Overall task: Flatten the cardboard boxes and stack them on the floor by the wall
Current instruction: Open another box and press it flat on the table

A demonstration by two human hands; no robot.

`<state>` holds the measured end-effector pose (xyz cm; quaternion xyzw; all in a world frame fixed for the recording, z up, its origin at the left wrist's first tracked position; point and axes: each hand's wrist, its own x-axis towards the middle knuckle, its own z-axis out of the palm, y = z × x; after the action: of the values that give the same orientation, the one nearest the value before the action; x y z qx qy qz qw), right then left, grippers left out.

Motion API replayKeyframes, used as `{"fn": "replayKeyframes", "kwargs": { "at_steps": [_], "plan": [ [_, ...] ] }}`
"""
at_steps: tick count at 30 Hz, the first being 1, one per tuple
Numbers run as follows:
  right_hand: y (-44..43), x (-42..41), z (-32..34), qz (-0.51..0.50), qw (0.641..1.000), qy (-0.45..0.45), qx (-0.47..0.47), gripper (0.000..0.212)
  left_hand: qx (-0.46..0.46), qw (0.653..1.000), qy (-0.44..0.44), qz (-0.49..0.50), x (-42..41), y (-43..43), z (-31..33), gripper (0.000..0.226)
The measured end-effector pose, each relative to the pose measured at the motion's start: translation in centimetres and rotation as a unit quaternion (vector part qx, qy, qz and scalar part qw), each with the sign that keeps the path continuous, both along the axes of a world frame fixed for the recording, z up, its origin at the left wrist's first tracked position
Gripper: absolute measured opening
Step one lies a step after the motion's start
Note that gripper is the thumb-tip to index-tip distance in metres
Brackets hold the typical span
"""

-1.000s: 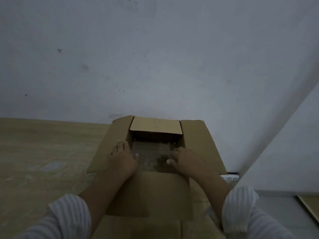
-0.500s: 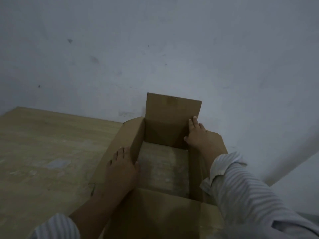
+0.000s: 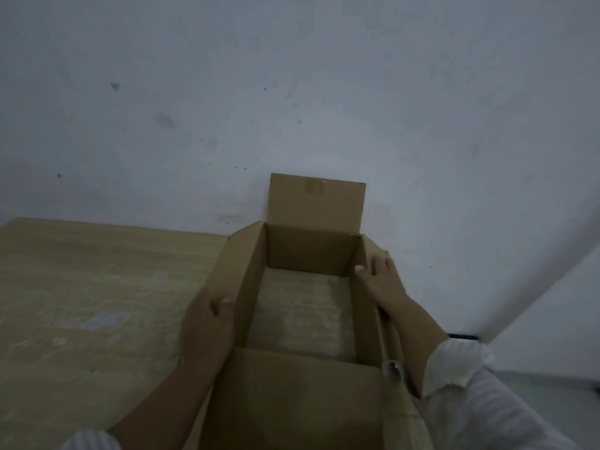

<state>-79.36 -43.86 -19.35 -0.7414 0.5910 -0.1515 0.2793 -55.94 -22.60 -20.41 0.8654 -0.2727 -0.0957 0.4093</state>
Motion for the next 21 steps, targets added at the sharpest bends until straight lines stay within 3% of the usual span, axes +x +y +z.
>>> {"fn": "replayKeyframes", "kwargs": {
  "at_steps": [2,4,5,7,8,11,13,15,18,21],
  "plan": [
    [1.8,-2.5,-1.0,-0.050,0.998,-0.006,0.026,0.065,0.017,0.989,0.106,0.098,1.0,1.2,-0.5,0.069],
    [3.4,-4.9,-1.8,-0.110,0.992,-0.013,0.066,0.075,-0.029,0.957,0.254,0.135,1.4,2.1,-0.8,0.070],
    [4.2,-6.0,-1.8,-0.133,0.987,-0.022,0.086,0.077,-0.079,0.923,0.349,0.144,1.4,2.4,-0.6,0.065],
    [5.3,-7.5,-0.7,-0.163,0.980,-0.027,0.114,0.071,-0.166,0.819,0.526,0.159,0.8,2.6,0.4,0.050],
    [5.6,-8.1,0.3,-0.165,0.980,-0.018,0.110,0.064,-0.188,0.781,0.576,0.154,0.5,2.7,1.1,0.044],
    [5.8,-9.5,4.7,-0.160,0.985,-0.032,0.061,0.029,-0.212,0.736,0.631,0.121,0.4,3.0,3.3,0.036],
    [6.3,-9.9,8.1,-0.129,0.980,-0.126,0.079,0.012,-0.249,0.719,0.642,0.093,0.5,3.2,4.1,0.037],
    [7.4,-9.7,10.6,-0.087,0.955,-0.249,0.139,0.017,-0.270,0.719,0.635,0.076,0.5,3.2,4.4,0.042],
    [9.4,-8.5,11.2,-0.044,0.922,-0.317,0.219,0.033,-0.270,0.730,0.625,0.058,0.2,3.4,4.0,0.038],
    [11.0,-7.4,9.5,-0.085,0.869,-0.398,0.280,0.034,-0.291,0.701,0.649,0.043,-0.7,3.7,3.3,0.042]
  ]
}}
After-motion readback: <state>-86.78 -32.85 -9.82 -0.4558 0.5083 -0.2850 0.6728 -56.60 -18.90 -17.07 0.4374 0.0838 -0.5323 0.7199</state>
